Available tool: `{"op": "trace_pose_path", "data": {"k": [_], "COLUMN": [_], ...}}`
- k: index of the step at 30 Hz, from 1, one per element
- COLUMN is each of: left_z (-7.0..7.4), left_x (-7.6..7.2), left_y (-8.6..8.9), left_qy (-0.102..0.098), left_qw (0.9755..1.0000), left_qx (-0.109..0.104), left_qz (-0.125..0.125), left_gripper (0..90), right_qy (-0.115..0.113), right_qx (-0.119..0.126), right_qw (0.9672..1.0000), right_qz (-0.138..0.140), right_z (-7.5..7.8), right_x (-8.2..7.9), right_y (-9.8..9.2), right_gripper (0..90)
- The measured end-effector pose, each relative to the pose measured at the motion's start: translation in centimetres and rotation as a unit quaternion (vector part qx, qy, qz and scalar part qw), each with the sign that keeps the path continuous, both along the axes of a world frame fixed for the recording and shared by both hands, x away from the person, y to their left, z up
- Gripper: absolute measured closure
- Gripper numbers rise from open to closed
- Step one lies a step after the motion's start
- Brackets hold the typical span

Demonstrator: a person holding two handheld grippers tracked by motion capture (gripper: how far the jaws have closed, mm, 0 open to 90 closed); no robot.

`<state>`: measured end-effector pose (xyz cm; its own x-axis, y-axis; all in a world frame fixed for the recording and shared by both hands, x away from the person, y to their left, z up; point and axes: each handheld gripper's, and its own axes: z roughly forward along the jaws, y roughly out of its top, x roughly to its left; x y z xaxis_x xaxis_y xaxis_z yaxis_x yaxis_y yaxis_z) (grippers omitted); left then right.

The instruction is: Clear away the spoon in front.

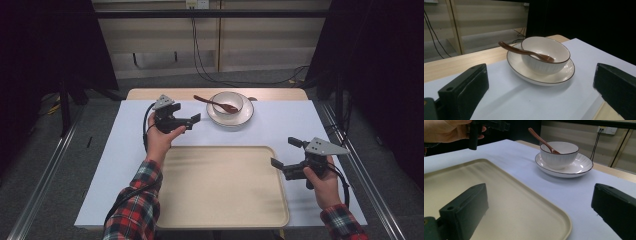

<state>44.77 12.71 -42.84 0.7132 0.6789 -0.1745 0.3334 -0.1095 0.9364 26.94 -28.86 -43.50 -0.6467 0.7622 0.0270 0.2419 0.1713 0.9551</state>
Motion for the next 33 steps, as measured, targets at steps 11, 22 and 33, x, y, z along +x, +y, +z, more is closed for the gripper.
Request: {"op": "trace_pose_path", "data": {"k": [11,22,33], "left_z": [-0.4,-0.5,-1.3], "left_x": [1.0,1.8,2.6], "left_y": [-1.6,-2.5,-2.8], "left_qy": [0.004,0.010,0.020], "left_qw": [0.9998,0.9999,0.9998], "left_qx": [-0.005,-0.007,-0.006], "left_qz": [-0.019,-0.006,0.003], "left_gripper": [1.4,2.8,4.9], "right_qy": [-0.002,-0.001,0.001], "right_qx": [-0.005,-0.002,0.000], "right_qw": [1.0000,1.0000,0.9999], "right_qz": [0.007,0.008,0.010], "right_z": [0.0,0.0,0.0], "right_x": [0.1,0.0,0.0], "right_y": [0.0,0.1,0.1], "right_gripper": [0.5,0.6,0.6]}}
